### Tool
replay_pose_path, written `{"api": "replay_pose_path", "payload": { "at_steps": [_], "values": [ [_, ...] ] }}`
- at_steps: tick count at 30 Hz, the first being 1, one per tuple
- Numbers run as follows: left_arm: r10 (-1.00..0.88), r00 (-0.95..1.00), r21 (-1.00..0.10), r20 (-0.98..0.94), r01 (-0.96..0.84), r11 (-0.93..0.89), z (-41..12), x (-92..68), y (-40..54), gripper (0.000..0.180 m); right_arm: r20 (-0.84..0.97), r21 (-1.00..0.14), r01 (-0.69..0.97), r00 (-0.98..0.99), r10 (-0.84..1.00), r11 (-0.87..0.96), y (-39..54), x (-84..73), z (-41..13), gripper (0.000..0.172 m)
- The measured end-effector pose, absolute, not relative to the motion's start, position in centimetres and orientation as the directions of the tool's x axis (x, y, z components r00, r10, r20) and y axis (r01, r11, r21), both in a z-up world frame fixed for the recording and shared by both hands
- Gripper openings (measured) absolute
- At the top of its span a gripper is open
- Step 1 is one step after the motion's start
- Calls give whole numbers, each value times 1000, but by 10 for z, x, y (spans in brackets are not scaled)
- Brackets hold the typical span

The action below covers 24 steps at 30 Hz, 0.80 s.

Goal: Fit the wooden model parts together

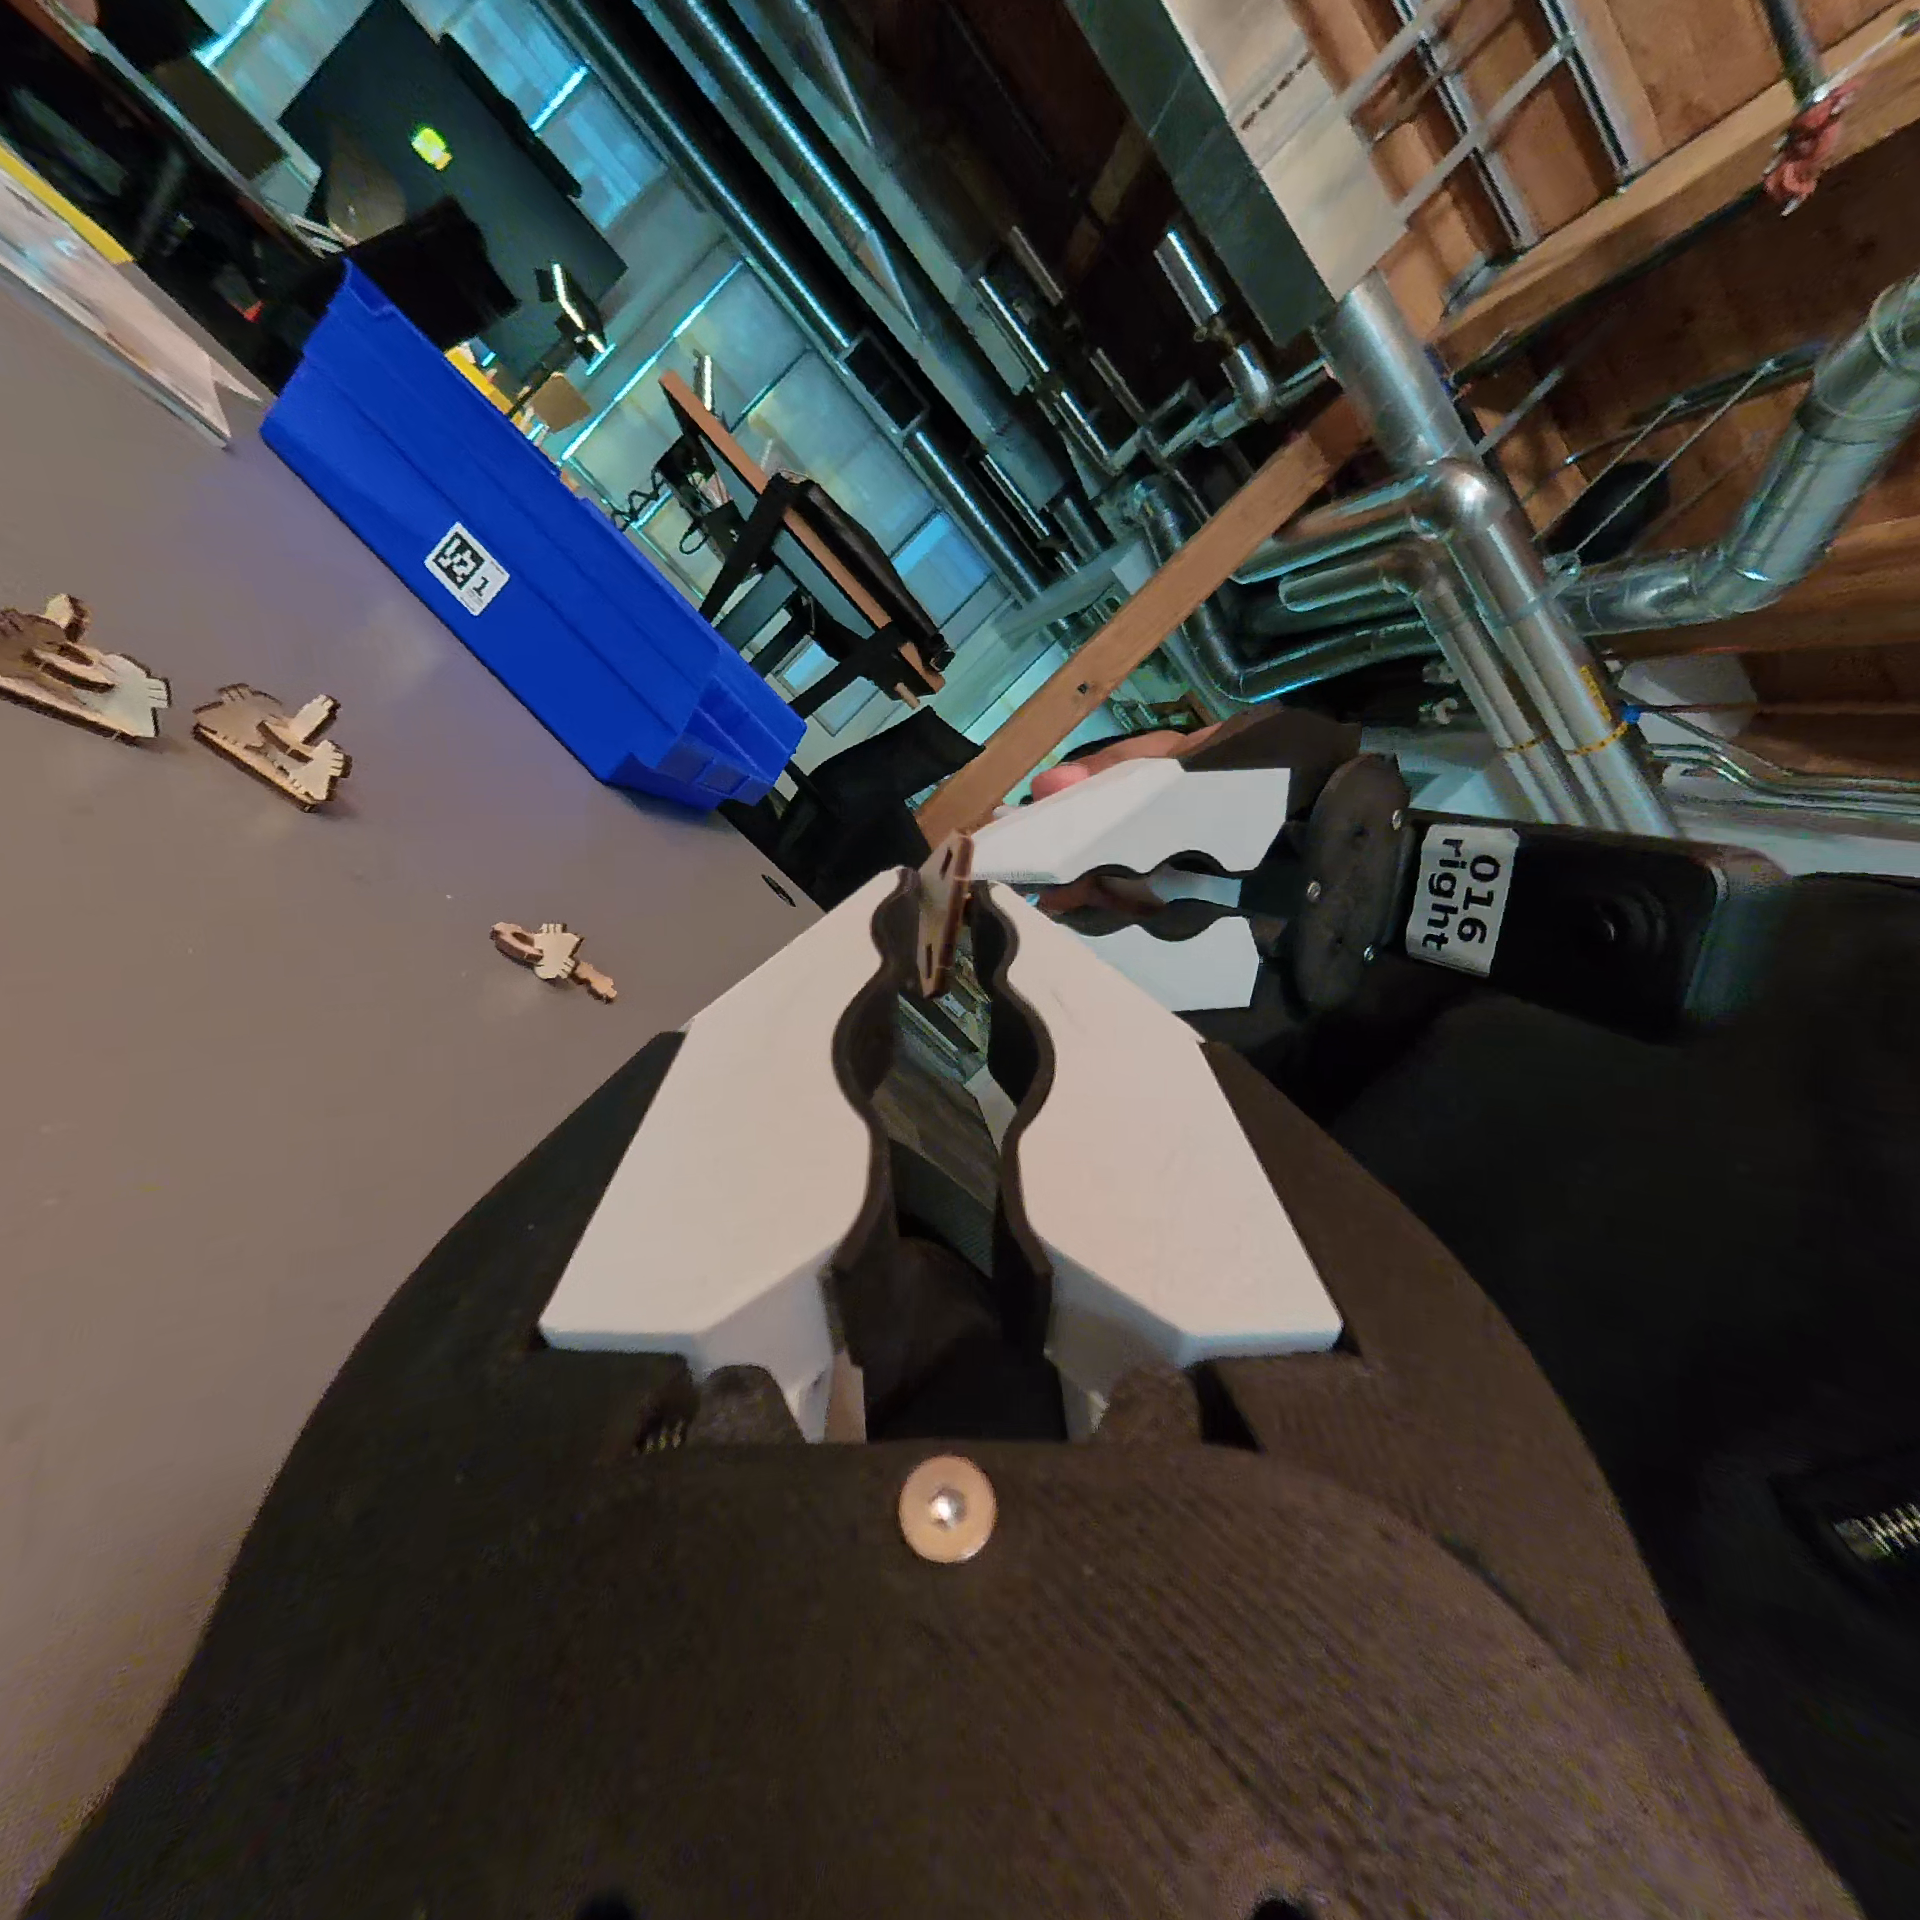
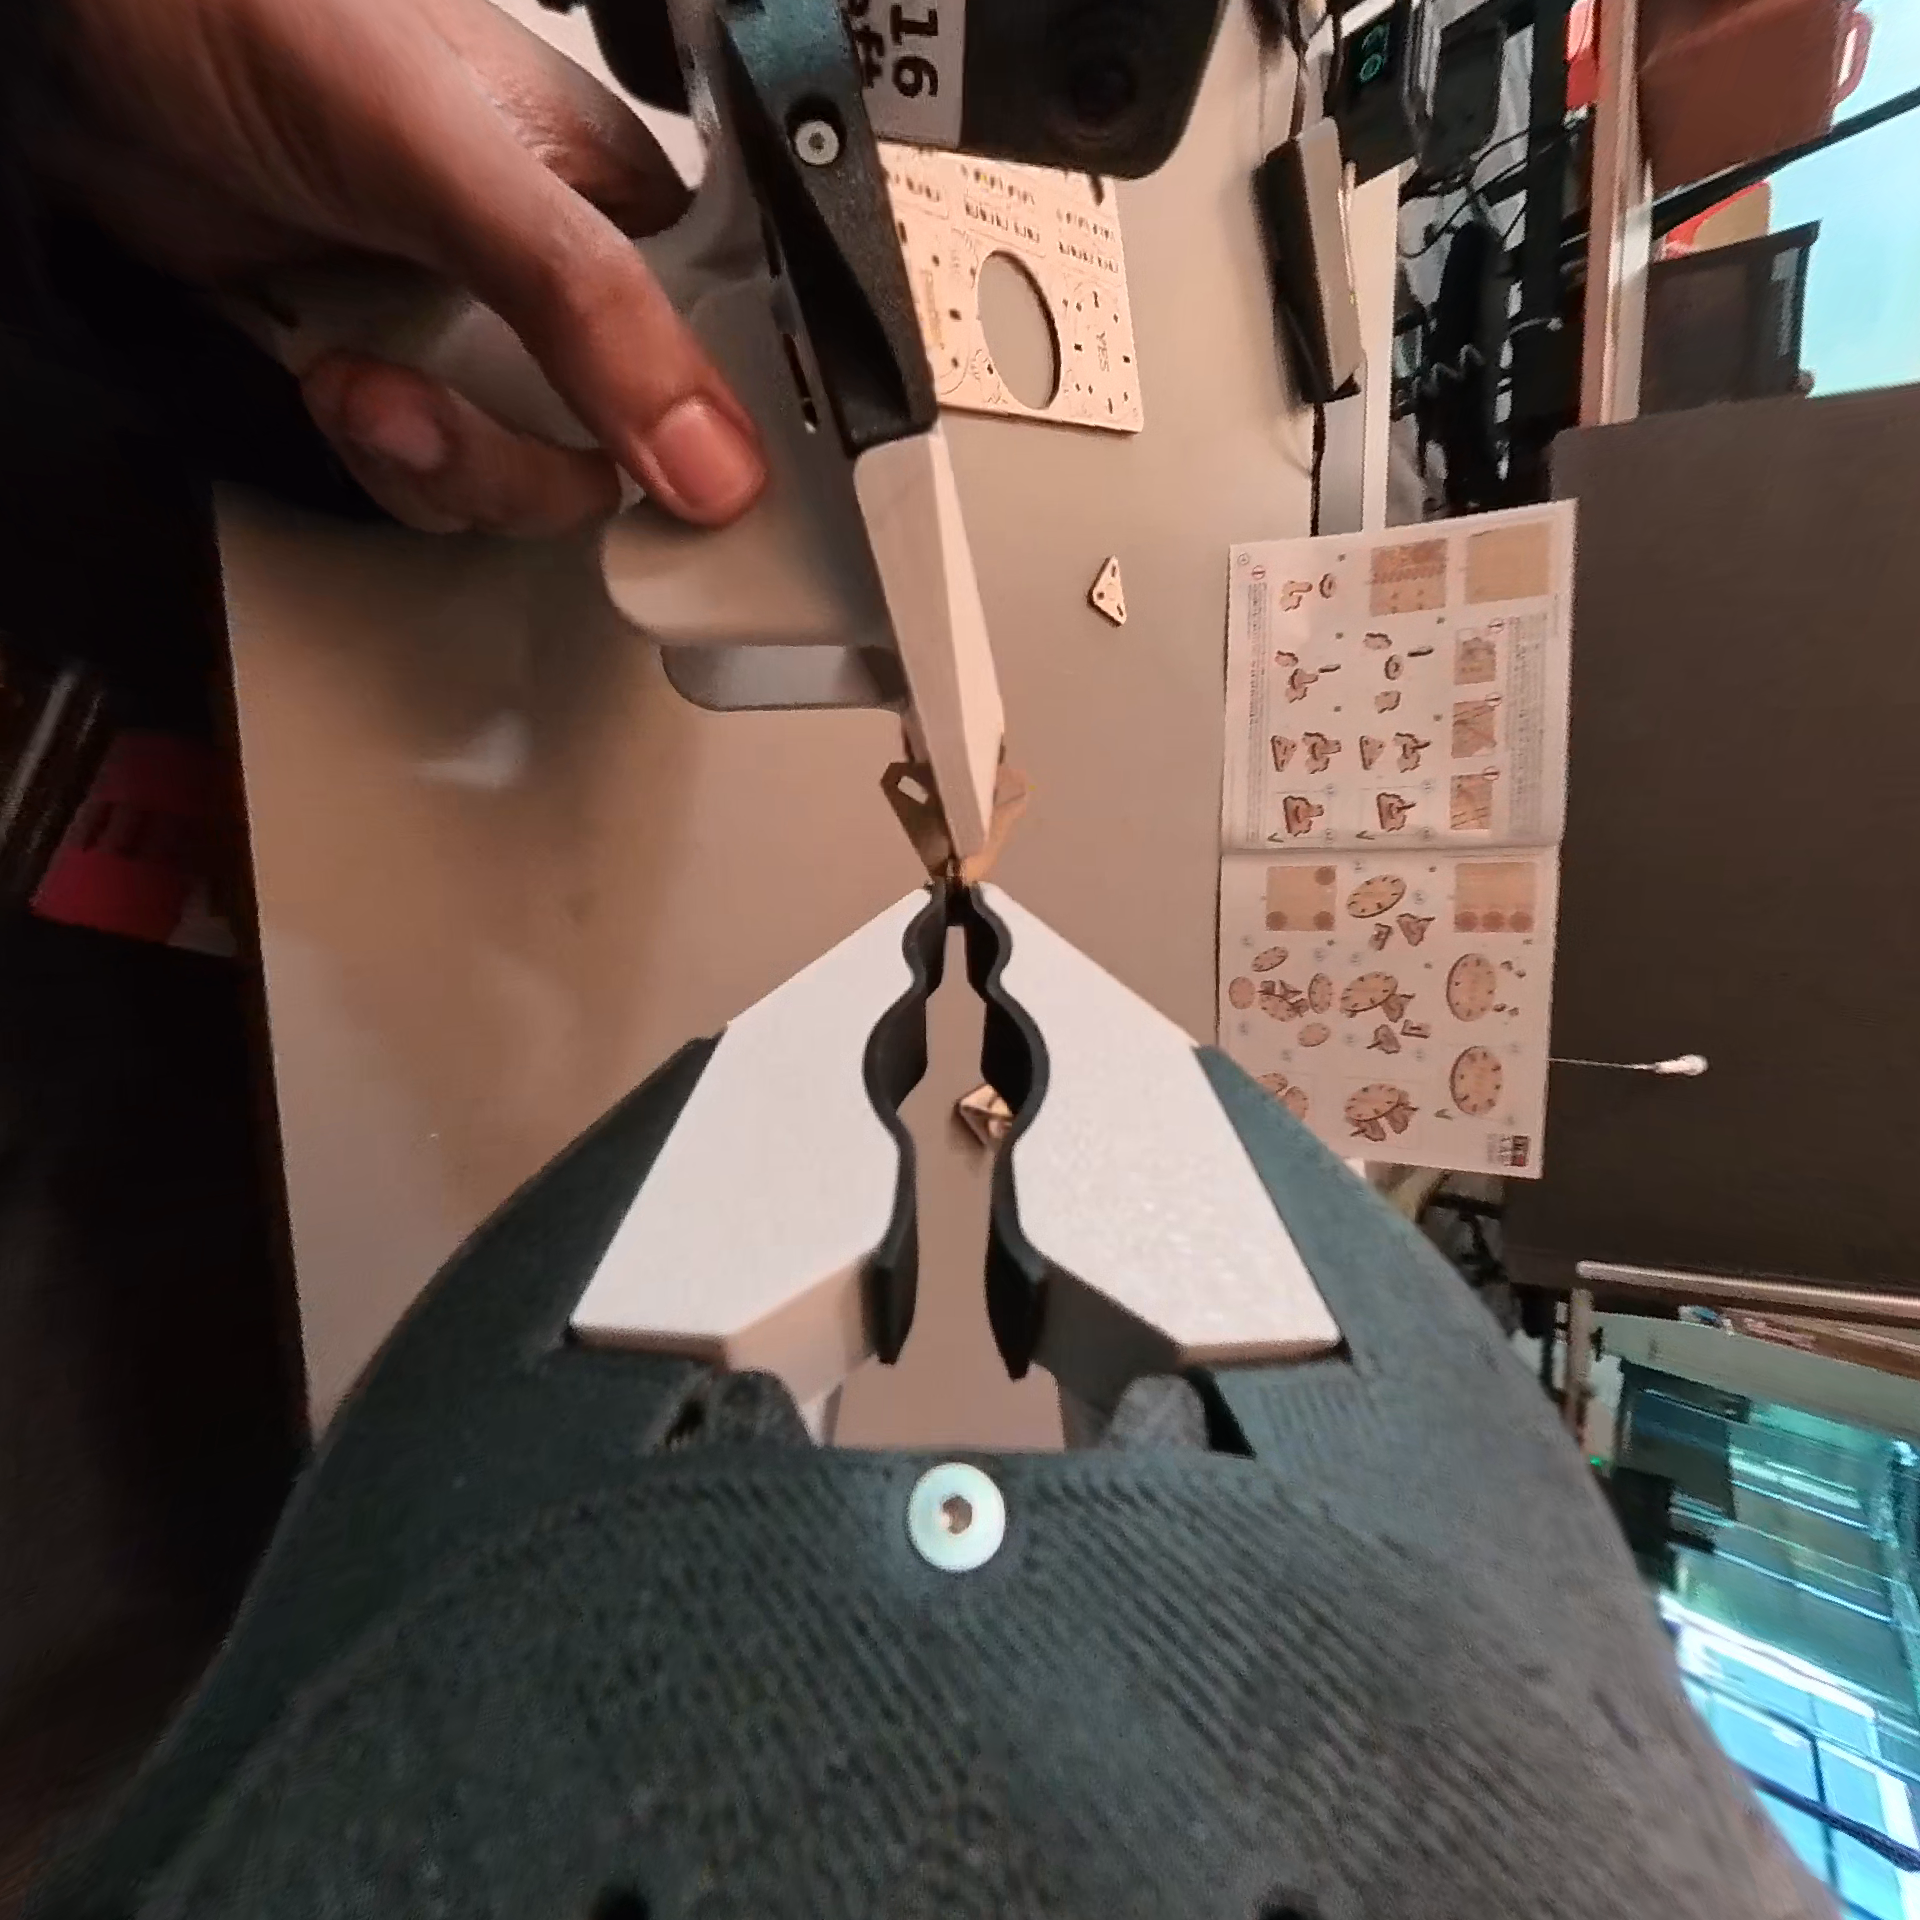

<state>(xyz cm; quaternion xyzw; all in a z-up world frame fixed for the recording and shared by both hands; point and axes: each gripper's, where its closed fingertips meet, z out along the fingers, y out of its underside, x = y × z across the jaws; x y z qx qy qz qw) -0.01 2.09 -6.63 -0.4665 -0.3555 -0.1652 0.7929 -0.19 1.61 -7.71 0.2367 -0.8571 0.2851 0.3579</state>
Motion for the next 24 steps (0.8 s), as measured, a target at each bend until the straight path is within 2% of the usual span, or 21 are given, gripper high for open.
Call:
{"api": "replay_pose_path", "payload": {
  "at_steps": [8,16,24],
  "values": [
    [41,745,-654,666,556,513,-56,8,20,8,746,-372,-614,-644,-169,696,14,5,-66,1],
    [93,771,-699,630,512,499,-55,11,20,8,806,-277,-667,-554,-211,692,14,6,-65,1],
    [200,786,-757,585,441,482,-56,10,20,8,817,-246,-672,-531,-223,699,13,4,-66,0]
  ]
}}
